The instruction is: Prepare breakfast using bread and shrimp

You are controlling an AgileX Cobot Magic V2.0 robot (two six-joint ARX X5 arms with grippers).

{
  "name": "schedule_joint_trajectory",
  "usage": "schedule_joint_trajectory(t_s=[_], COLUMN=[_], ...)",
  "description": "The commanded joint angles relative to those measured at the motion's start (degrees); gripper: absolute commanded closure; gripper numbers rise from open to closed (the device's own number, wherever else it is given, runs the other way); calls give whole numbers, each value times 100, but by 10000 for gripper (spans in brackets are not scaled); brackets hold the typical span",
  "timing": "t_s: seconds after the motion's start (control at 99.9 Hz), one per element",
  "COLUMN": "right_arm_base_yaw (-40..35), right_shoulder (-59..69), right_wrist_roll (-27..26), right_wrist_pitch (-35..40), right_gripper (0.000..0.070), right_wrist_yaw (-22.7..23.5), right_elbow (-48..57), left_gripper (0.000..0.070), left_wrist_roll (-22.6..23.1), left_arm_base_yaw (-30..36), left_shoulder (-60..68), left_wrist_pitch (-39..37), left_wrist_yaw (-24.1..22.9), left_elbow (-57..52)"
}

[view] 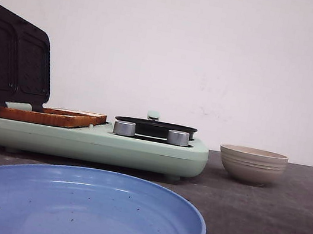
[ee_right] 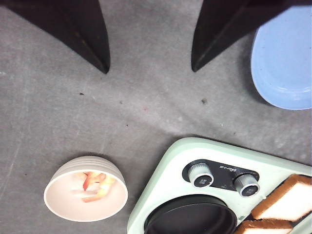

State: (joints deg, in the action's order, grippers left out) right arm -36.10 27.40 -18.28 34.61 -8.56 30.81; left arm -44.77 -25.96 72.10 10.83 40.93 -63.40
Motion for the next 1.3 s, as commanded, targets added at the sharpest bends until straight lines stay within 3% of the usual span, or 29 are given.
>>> schedule_joint_trajectory(t_s=[0.0, 0.18, 0.39, 0.741, 1.291], right_arm_base_yaw=[-52, -52, -52, -52, -52], right_shoulder=[17, 20, 20, 20, 20], right_wrist_roll=[-52, -63, -74, -195, -234], right_wrist_pitch=[-26, -28, -44, -203, -197], right_gripper=[383, 383, 383, 383, 383], right_wrist_yaw=[11, 11, -11, -9, -9], right_elbow=[13, 13, 13, 13, 13], left_gripper=[104, 105, 105, 126, 681], left_wrist_roll=[-448, -673, -728, -876, -881], left_arm_base_yaw=[-28, -28, 79, 352, 387], left_shoulder=[227, 761, 1283, 1821, 1829], left_wrist_pitch=[-304, -623, -1058, -1368, -1641], left_wrist_yaw=[133, 195, 667, 662, 535], left_elbow=[-138, -160, -160, -160, -160])
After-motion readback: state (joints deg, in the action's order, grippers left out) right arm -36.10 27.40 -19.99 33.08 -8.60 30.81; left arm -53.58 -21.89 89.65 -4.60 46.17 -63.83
